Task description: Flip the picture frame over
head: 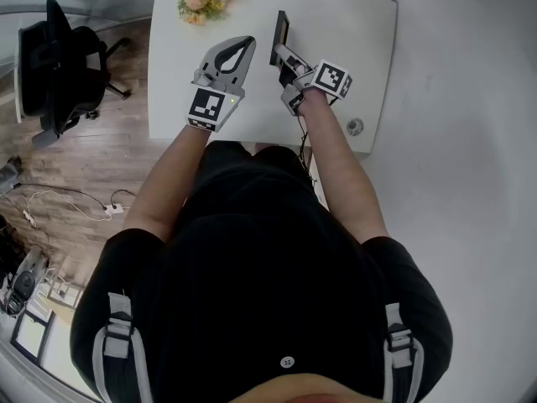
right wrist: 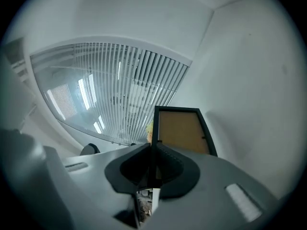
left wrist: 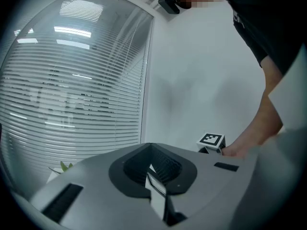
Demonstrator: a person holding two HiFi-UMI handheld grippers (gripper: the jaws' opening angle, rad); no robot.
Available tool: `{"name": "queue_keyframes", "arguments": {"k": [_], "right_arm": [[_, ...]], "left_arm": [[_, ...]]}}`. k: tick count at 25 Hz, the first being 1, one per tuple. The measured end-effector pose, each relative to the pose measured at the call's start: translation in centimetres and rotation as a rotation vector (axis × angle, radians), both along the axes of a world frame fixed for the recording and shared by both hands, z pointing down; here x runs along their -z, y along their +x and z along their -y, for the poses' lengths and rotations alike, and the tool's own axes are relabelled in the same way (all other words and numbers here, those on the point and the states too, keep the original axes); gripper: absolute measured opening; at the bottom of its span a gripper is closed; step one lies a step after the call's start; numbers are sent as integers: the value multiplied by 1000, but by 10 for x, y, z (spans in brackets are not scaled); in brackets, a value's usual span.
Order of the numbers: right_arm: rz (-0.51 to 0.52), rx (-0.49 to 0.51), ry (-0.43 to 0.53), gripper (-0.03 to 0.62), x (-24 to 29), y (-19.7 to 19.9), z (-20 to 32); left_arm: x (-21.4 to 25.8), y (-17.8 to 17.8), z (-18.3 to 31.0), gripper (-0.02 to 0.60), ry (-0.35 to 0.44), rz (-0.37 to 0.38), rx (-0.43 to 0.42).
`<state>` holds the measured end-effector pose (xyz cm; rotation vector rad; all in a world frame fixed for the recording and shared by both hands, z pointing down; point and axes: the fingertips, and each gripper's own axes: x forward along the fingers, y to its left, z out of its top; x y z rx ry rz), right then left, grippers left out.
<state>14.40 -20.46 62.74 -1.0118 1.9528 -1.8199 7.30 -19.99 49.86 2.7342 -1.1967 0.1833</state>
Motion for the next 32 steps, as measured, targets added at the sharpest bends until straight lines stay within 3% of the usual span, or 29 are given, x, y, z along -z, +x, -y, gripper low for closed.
{"name": "queue_keyframes", "arguments": {"k": [6,18,25,32], "right_arm": [[145,26,21,51,-1,-11,3],[324,29,14,49,-19,-22,9],[366,45,-2,51,-24,-20,8],[330,32,13,51,-24,-3,12]], "left_arm": [[-10,-4,4,2,-20,-10,12],[-28,4,19,2,-50,-10,11],[-39,8,25,2,-68,0,-1],[-42,15,27,2,-80,9,-10]]}}
